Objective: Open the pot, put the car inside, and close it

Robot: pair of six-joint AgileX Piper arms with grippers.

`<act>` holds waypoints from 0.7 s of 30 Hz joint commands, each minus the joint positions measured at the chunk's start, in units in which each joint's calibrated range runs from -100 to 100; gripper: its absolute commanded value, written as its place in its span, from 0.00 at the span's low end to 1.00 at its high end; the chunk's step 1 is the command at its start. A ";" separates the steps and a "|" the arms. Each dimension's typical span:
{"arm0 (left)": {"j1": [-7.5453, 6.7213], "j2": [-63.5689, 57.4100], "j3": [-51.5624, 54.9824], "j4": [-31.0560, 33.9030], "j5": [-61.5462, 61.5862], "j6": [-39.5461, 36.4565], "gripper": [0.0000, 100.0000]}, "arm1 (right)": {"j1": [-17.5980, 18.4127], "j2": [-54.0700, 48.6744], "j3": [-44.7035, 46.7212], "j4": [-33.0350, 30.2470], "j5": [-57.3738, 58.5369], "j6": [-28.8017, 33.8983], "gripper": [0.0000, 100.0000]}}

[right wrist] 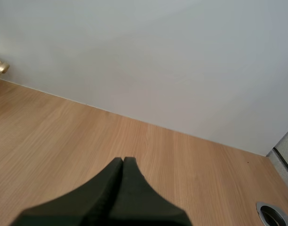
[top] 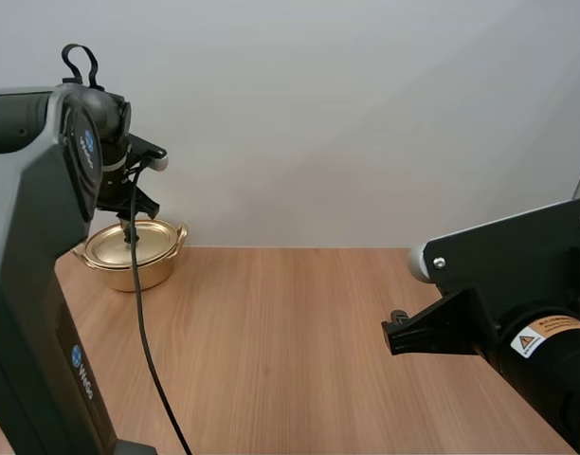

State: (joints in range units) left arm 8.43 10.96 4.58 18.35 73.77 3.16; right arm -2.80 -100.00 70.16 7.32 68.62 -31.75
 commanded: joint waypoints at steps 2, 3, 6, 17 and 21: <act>1.51 1.83 -2.13 -10.33 1.21 6.68 0.87 | -0.29 0.00 -0.04 0.06 0.04 0.02 0.00; 1.85 2.08 -2.79 -13.63 1.72 8.89 0.86 | -0.37 0.00 -0.04 0.06 0.04 0.02 0.00; 2.36 2.64 -4.10 -20.13 2.40 12.64 0.87 | -0.73 0.00 -0.04 0.14 0.04 0.02 0.00; 2.36 9.16 -10.12 -21.46 5.26 12.63 0.86 | -2.57 0.00 -0.04 0.14 0.04 0.02 0.00; 2.36 10.26 -10.98 -21.34 5.09 12.98 0.86 | -3.24 0.00 -0.04 0.83 -0.24 -0.20 0.00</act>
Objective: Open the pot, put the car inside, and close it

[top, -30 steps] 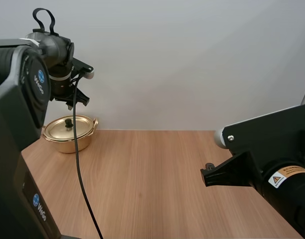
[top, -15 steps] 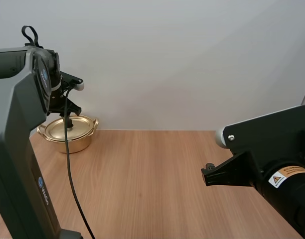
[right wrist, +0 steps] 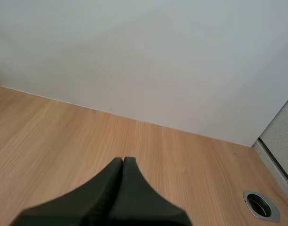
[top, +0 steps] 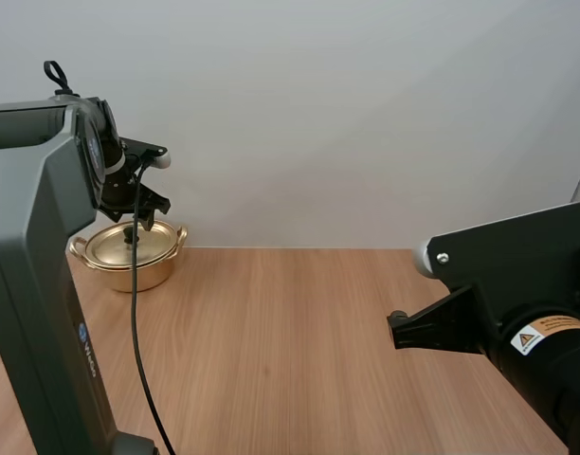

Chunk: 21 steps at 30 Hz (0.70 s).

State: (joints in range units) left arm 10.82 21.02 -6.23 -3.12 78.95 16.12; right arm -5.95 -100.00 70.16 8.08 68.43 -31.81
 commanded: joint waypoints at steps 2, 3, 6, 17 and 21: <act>-0.03 0.76 -0.82 0.13 -0.09 0.01 0.86 | -0.36 0.00 -0.04 1.12 0.17 -1.14 0.00; -0.03 1.07 -0.83 0.13 -0.34 0.01 0.84 | -0.53 0.00 -0.04 1.74 0.18 -1.80 0.00; -0.03 1.92 -1.88 0.13 -1.52 0.01 0.83 | -0.86 0.00 -0.04 2.62 0.41 -2.54 0.00; -0.03 5.94 -4.29 0.61 -1.69 0.09 0.83 | -1.59 0.00 -0.04 2.76 0.41 -2.54 0.00; -0.03 6.57 -4.40 0.61 -3.03 0.09 0.83 | -1.75 0.00 -0.04 2.76 0.41 -2.54 0.00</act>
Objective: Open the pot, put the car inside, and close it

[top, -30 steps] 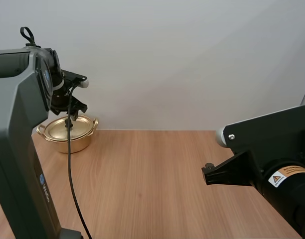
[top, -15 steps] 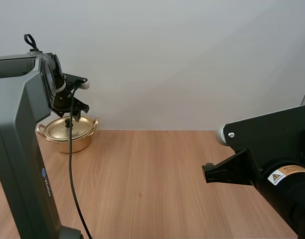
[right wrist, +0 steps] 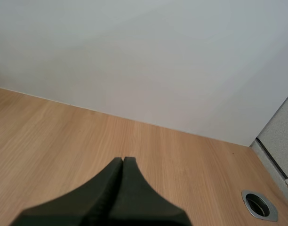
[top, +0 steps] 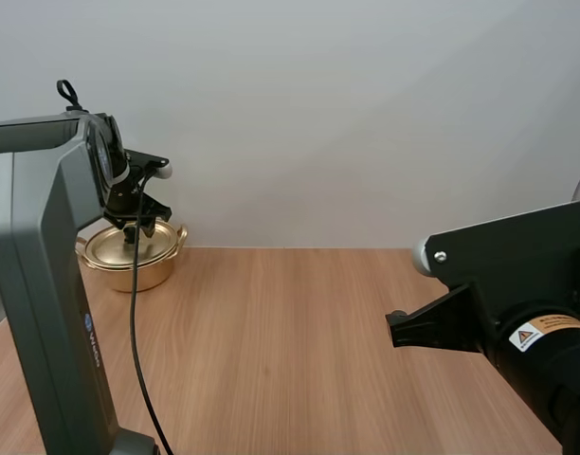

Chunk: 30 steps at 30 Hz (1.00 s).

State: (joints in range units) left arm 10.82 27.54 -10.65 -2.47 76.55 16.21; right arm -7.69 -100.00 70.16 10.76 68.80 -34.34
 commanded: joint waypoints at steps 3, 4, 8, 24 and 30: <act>0.08 0.05 0.01 0.09 -1.52 -0.38 0.81 | -0.01 0.00 -0.04 0.08 0.04 -0.01 0.00; 0.15 0.42 0.01 0.09 -1.52 -1.06 0.78 | -0.01 0.00 -0.04 0.08 0.04 -0.01 0.00; 0.65 1.89 0.01 0.09 -1.64 -2.70 0.60 | -0.01 0.00 -0.04 0.08 0.04 -0.01 0.00; 1.40 -3.43 -7.11 -4.90 8.97 -1.43 0.00 | -0.02 0.41 3.29 -2.36 -6.79 -3.15 0.00; 1.40 -17.25 -7.15 -13.76 12.43 1.43 0.00 | -0.02 8.81 7.86 -8.94 -24.47 2.15 0.00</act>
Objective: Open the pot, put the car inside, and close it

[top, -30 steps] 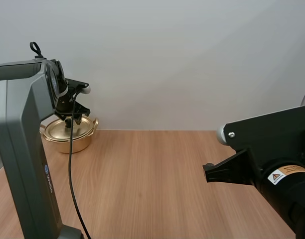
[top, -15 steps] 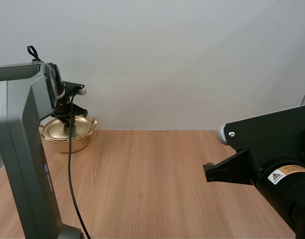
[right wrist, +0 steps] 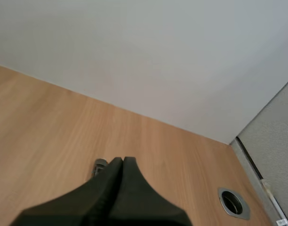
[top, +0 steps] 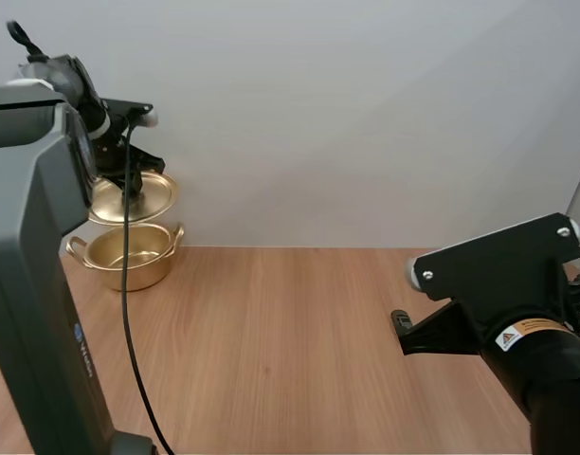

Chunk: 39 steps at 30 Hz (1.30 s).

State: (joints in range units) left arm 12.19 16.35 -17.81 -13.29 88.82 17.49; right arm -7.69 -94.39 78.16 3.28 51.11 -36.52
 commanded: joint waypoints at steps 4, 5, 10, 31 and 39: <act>0.19 -17.45 0.01 -6.16 -0.64 0.14 0.00 | -0.02 11.35 -1.58 -1.46 -17.94 5.79 0.13; 0.41 -20.24 0.01 -7.70 -0.80 0.14 0.00 | -0.02 13.76 -2.51 -1.46 -18.66 5.56 0.13; 2.12 -31.45 0.01 -14.08 -1.50 0.14 0.00 | -0.02 27.21 -8.48 -0.04 -20.91 5.24 0.13; 4.85 -54.13 0.01 -18.87 5.88 -1.41 0.00 | -0.02 64.43 -28.77 9.05 -17.09 5.24 0.93; 4.85 -55.17 0.01 -18.98 6.70 -1.41 0.00 | -0.02 68.34 -29.74 8.93 -13.21 4.13 0.94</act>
State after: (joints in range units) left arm 17.03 -38.78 -17.81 -32.19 95.15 16.14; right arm -7.69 -26.39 48.45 12.23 37.75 -32.00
